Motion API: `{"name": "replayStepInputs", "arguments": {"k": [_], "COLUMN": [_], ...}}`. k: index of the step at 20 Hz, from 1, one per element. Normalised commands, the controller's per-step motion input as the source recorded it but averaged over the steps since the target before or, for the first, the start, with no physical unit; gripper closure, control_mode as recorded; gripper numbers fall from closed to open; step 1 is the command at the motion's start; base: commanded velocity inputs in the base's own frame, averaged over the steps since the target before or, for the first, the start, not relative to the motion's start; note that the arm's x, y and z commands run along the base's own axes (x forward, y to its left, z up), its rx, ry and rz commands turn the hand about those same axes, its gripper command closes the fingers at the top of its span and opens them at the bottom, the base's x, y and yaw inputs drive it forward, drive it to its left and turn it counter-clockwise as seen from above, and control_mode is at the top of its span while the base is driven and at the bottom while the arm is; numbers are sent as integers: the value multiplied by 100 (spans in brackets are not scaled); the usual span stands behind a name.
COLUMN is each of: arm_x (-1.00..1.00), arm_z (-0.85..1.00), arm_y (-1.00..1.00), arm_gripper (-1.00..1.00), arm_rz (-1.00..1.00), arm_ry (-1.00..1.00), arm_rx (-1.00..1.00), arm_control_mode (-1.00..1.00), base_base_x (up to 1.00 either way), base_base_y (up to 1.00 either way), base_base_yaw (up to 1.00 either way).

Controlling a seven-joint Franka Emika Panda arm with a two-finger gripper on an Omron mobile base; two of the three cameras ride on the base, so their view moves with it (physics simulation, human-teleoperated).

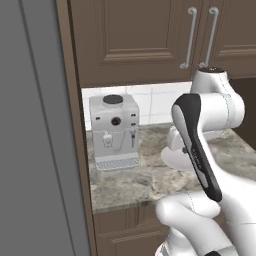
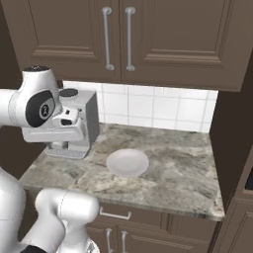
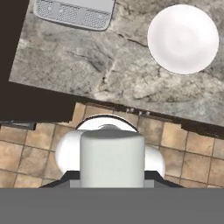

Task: Pick up the marshmallow and place it in the cup of hot chocolate on the dining counter.

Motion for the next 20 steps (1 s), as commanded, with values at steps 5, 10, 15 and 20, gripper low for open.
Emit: {"name": "replayStepInputs", "arguments": {"k": [5,10,15,20], "arm_x": [0,0,0,0], "arm_z": [0,0,0,0], "arm_y": [0,0,0,0], "arm_gripper": [100,100,100,100], "arm_rz": [0,0,0,0], "arm_ry": [0,0,0,0], "arm_rx": [0,0,0,0], "arm_control_mode": [100,100,100,100], "base_base_x": [-83,-81,-60,-49], "base_base_y": [0,0,5,-3], "base_base_yaw": [0,2,33,71]}}
